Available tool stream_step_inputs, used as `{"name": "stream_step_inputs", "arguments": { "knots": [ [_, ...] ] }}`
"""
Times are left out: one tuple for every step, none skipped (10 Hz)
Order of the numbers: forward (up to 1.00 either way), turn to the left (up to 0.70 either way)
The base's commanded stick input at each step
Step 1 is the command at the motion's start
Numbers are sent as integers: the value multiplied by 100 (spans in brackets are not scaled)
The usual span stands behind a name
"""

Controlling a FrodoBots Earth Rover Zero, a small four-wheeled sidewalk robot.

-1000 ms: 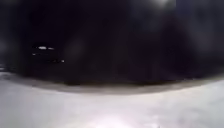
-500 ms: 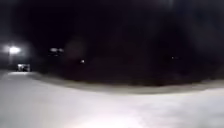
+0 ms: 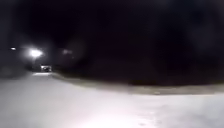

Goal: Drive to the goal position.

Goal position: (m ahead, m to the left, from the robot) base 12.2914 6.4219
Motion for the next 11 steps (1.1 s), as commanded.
{"name": "stream_step_inputs", "arguments": {
  "knots": [
    [0, 70],
    [0, 70],
    [0, 70],
    [0, 70],
    [0, 70],
    [0, 70],
    [0, 70],
    [0, 70],
    [0, 70],
    [0, 70],
    [0, 70]
  ]
}}
